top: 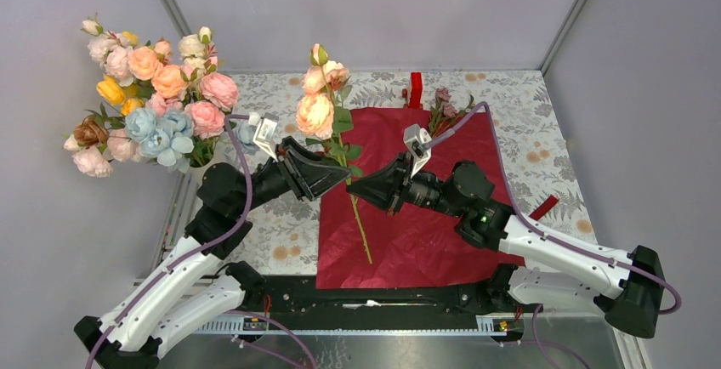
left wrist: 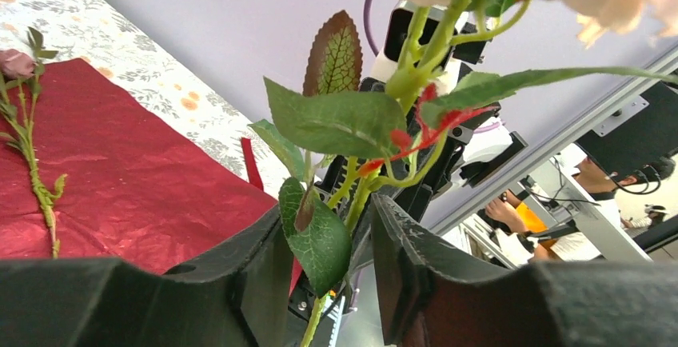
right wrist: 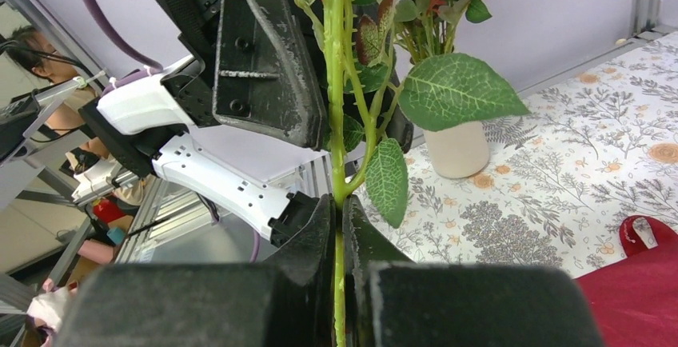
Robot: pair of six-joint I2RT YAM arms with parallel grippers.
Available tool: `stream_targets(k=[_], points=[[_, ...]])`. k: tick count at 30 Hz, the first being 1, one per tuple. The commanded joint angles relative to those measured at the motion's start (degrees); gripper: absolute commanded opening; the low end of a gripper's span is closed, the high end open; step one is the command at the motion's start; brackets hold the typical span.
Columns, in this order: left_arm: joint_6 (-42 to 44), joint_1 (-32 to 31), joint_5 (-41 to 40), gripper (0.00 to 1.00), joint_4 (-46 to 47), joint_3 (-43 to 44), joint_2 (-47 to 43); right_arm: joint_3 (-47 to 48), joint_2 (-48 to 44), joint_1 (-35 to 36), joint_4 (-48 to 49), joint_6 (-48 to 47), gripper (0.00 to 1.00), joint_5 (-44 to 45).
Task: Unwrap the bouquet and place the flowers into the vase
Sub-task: Pick up the fake flower from the wrapping paper.
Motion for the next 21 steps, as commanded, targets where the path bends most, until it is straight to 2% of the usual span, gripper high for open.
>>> stream_targets(k=[1, 7, 16, 19, 21], points=[[-1.9, -0.3, 2.7, 0.4, 4.9, 1.0, 0.7, 3.2, -0.2, 0.5, 1.0, -1.5, 0.0, -1.8], [-2.2, -0.3, 3.1, 0.38, 4.3, 0.7, 1.2, 3.6, -0.2, 0.5, 0.1, -1.7, 0.0, -2.2], [-2.2, -0.3, 2.8, 0.08, 5.0, 0.5, 0.6, 3.2, -0.1, 0.6, -0.4, -1.8, 0.0, -1.2], [-2.1, -0.3, 3.0, 0.01, 5.0, 0.5, 0.7, 2.9, -0.2, 0.5, -0.7, -1.6, 0.0, -0.3], [-1.8, -0.3, 3.0, 0.0, 5.0, 0.3, 0.7, 2.8, -0.4, 0.5, -1.0, -1.5, 0.0, 0.7]])
